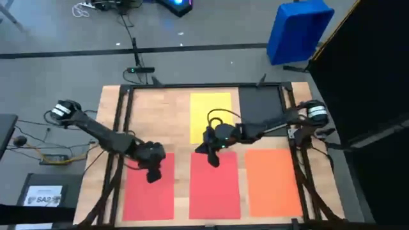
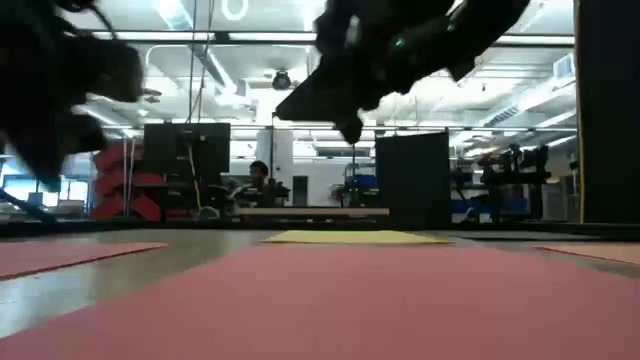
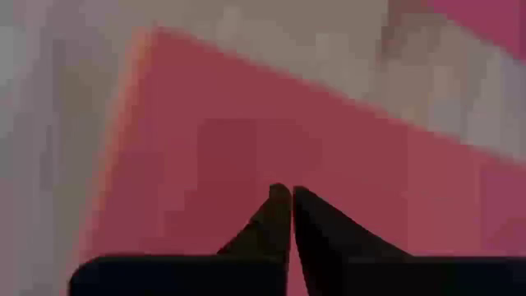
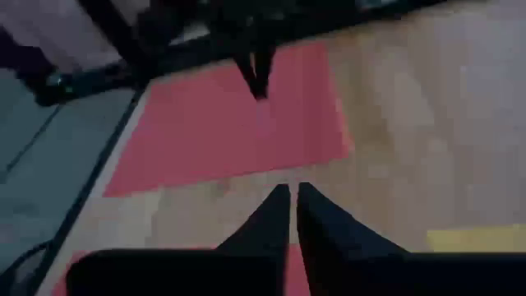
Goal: Organize paper
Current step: Stack the red paper on top of the red paper
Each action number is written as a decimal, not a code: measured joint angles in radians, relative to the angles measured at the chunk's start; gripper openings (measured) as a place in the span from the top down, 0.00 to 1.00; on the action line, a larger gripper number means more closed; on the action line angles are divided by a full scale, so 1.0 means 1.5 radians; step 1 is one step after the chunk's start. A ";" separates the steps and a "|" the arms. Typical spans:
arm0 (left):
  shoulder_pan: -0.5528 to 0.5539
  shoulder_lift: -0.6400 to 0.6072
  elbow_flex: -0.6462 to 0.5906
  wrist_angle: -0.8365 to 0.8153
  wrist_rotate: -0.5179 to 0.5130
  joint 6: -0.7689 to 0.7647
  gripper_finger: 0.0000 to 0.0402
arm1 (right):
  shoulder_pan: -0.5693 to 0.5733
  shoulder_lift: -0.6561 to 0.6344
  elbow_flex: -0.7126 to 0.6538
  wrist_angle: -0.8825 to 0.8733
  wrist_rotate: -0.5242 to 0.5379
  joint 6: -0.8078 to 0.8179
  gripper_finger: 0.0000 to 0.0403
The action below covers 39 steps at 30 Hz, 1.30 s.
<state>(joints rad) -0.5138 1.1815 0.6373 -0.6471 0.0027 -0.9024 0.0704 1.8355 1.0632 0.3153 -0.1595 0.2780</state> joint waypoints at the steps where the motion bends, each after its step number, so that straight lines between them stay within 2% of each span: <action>1: -0.011 0.008 -0.001 -0.009 0.002 -0.013 1.00 | -0.001 0.010 0.007 -0.003 -0.006 -0.001 1.00; 5: -0.033 0.051 -0.014 0.008 0.005 -0.034 1.00 | -0.009 0.038 0.033 -0.001 0.003 0.005 1.00; 9: -0.032 0.098 -0.015 0.018 -0.022 -0.019 1.00 | -0.029 0.040 0.038 -0.003 0.010 0.006 0.97; 15: 0.021 0.143 -0.044 0.095 -0.041 0.061 1.00 | -0.073 0.039 0.039 -0.020 0.034 0.014 0.89; 21: 0.144 0.143 -0.053 0.123 -0.057 0.190 1.00 | -0.134 0.040 0.039 -0.058 0.014 0.011 0.79; 29: 0.332 0.145 -0.058 0.162 -0.060 0.373 1.00 | -0.209 0.040 0.046 -0.076 -0.057 -0.014 0.67; 34: 0.413 0.147 -0.059 0.198 -0.038 0.444 1.00 | -0.222 0.064 0.102 -0.125 -0.078 -0.053 0.62; 39: 0.478 0.147 -0.060 0.204 -0.025 0.494 1.00 | -0.227 0.142 0.183 -0.181 -0.091 -0.064 0.61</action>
<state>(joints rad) 0.2033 1.4017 0.5480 -0.3412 -0.0351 -0.1620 -0.2695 2.0486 1.3372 0.0437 -0.2965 0.1814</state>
